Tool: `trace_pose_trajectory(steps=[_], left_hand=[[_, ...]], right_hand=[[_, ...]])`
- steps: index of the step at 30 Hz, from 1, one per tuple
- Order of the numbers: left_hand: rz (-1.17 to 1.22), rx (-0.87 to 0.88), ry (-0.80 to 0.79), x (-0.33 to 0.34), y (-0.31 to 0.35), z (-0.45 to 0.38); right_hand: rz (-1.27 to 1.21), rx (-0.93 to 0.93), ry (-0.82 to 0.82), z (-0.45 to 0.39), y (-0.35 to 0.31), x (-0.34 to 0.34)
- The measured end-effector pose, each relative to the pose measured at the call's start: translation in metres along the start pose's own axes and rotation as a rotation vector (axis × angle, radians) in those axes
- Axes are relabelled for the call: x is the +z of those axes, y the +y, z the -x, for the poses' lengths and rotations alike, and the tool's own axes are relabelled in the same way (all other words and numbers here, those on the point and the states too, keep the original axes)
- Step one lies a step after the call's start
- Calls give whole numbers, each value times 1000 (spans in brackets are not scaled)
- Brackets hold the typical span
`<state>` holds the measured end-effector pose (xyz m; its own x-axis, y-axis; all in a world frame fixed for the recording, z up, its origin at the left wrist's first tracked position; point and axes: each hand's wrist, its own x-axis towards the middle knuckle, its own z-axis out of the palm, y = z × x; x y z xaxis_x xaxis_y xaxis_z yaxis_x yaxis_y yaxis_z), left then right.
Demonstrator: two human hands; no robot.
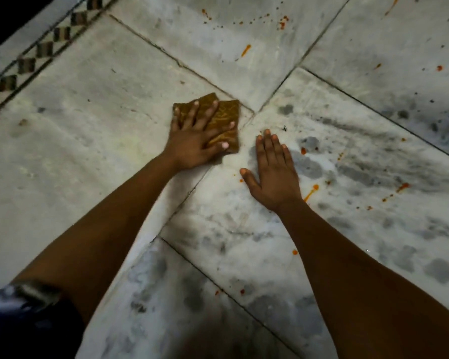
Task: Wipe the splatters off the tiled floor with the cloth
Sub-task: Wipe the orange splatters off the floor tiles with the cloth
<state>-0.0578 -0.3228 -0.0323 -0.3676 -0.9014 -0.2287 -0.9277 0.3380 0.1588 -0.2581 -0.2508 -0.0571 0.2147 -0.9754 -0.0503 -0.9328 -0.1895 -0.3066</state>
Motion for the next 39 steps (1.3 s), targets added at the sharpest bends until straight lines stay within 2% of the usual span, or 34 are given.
trace_pose_trajectory(steps=[2,4,7,9,11,13,15,17,19,21,22,24,26,30,32,34,37,39], left_hand=[[6,-77,17,-6,-21,4],[55,-240,-6,-18,-40,-15],[104,-382,-31,-30,-29,-53],[53,-301,-41,-23,-5,-56],[-12,-139,-21,-6,15,-31],[-26,18,30,9,15,15],[-20,69,31,17,-7,56],[11,-69,13,11,-42,70],[61,-296,5,1,-67,59],[139,-491,8,-12,-75,34],[151,-529,2,-16,-70,19],[115,-494,-14,-15,-45,-3],[46,-373,-20,-6,-16,2],[-14,-81,28,18,3,73],[16,-52,55,24,-16,106],[64,-222,76,22,-46,120],[188,-515,90,9,-71,98],[192,-601,62,1,-66,76]], right_hand=[[-2,-2,-4,-1,1,0],[-15,-9,-7,0,3,-1],[-41,-25,-21,0,6,-3],[-49,-24,-29,0,6,-4],[-63,-21,-22,1,4,-5],[-71,-15,-30,1,3,-6],[-57,-9,-34,1,3,-5],[-44,-9,-51,-1,3,-5],[-31,-9,-87,-1,4,-7],[-16,-38,-100,1,1,-7],[-16,-39,-111,1,2,-7],[-30,-14,-123,3,2,-7],[-32,2,-110,7,-5,-7],[9,17,-80,11,-22,-9],[47,-25,-63,8,-27,-11],[77,-74,-70,5,-35,-12],[131,-114,-144,2,-47,-10],[163,-121,-195,2,-53,-7]])
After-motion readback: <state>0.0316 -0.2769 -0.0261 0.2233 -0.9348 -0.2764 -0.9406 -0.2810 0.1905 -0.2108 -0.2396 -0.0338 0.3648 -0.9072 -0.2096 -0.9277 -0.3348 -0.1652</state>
